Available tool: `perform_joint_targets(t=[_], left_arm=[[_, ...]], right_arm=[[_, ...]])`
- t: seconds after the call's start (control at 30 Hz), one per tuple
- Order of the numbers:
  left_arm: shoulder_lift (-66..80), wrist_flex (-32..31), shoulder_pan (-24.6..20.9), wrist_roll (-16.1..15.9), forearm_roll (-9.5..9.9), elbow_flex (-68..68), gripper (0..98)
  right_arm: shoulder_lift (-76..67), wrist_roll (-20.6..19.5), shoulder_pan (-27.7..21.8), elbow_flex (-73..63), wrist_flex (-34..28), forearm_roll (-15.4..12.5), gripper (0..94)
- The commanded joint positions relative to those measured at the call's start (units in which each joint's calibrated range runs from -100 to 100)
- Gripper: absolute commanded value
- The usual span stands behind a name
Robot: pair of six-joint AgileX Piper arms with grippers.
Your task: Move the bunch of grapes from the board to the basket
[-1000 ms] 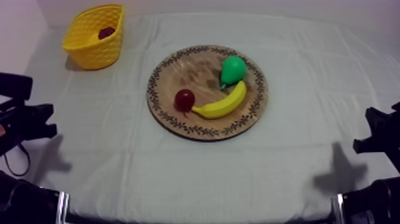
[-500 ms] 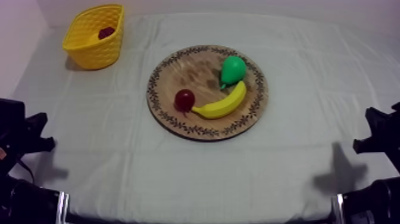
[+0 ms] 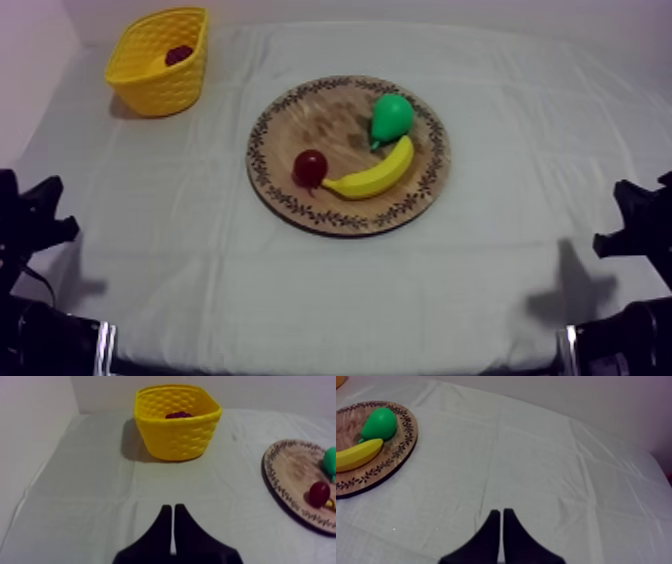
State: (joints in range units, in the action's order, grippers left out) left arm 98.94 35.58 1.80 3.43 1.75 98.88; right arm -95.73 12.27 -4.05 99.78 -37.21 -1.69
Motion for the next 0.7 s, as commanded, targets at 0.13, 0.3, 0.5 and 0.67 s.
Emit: perform_joint_targets(t=[0.13, 0.3, 0.5, 0.67], left_arm=[[0.70, -0.37, 0.00, 4.89, 0.02, 0.10, 0.1], [0.98, -0.41, 0.73, 5.32, 0.03, 0.19, 0.1], [1.05, -0.41, 0.90, 5.44, 0.03, 0.22, 0.1], [1.06, -0.41, 0.85, 5.45, 0.03, 0.23, 0.1]], right_arm=[[-0.02, 0.01, -0.01, -0.01, 0.03, 0.01, 0.5], [-0.02, 0.01, -0.01, -0.01, 0.03, 0.01, 0.5], [-0.02, 0.00, -0.01, -0.01, 0.03, 0.01, 0.5], [-0.02, 0.01, -0.01, -0.01, 0.03, 0.01, 0.5]])
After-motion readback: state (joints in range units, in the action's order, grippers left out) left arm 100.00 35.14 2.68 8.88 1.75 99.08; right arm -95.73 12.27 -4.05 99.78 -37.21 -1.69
